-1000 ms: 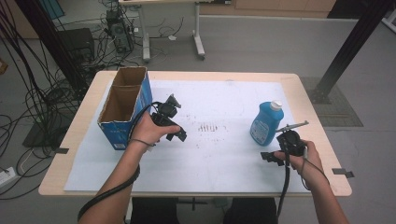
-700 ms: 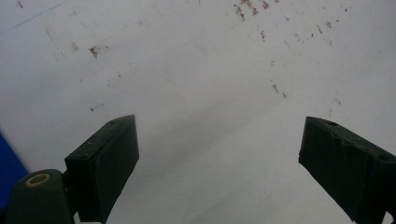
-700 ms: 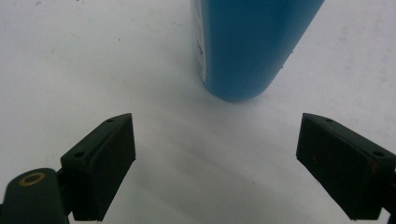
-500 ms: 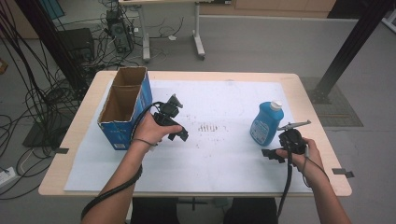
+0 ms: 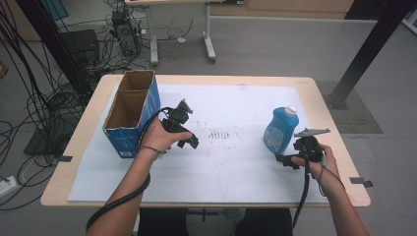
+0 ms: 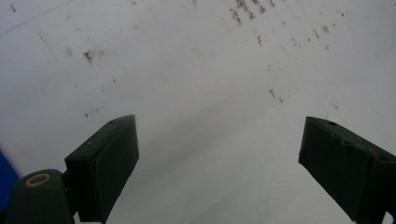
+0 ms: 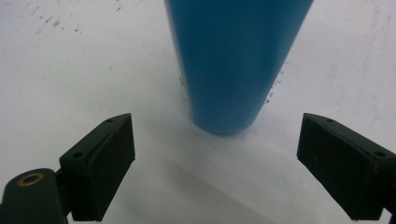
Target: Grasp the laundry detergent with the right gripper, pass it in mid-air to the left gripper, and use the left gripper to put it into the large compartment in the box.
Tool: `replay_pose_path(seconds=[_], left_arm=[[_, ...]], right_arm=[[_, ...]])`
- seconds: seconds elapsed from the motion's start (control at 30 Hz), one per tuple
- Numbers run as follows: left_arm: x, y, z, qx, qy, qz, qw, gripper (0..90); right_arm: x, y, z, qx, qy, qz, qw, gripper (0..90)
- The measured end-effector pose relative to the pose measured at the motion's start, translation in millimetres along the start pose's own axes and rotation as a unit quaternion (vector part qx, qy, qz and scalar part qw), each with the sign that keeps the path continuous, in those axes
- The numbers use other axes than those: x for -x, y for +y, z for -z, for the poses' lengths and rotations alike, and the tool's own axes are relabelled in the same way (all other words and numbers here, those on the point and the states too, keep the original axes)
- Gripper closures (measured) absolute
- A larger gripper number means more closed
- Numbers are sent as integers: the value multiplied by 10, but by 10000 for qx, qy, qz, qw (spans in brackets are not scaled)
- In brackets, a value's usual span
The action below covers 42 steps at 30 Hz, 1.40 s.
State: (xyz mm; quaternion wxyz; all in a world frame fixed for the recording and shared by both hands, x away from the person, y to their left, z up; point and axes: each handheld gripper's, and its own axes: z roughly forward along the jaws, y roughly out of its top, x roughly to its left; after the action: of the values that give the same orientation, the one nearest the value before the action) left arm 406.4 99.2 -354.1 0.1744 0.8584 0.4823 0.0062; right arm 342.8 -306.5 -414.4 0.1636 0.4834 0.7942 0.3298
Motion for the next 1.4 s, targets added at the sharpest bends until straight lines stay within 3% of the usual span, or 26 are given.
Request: replay_pose_path(seconds=[0.13, 0.33, 0.83, 1.4], left_arm=[[-8, -10, 7, -14, -12, 6, 10000, 124], [-22, -32, 4, -5, -15, 27, 10000, 124], [-24, -73, 14, 31, -44, 57, 10000, 124], [-29, -111, 29, 69, -52, 102, 9999, 124]], right_arm=[[33, -26, -17, 222, 16, -34, 9997, 109], [48, -60, -38, 616, 102, 115, 9980, 102], [26, -115, -87, 979, 194, 186, 9948, 85], [2, -150, -114, 1598, 271, 88, 9867, 52]])
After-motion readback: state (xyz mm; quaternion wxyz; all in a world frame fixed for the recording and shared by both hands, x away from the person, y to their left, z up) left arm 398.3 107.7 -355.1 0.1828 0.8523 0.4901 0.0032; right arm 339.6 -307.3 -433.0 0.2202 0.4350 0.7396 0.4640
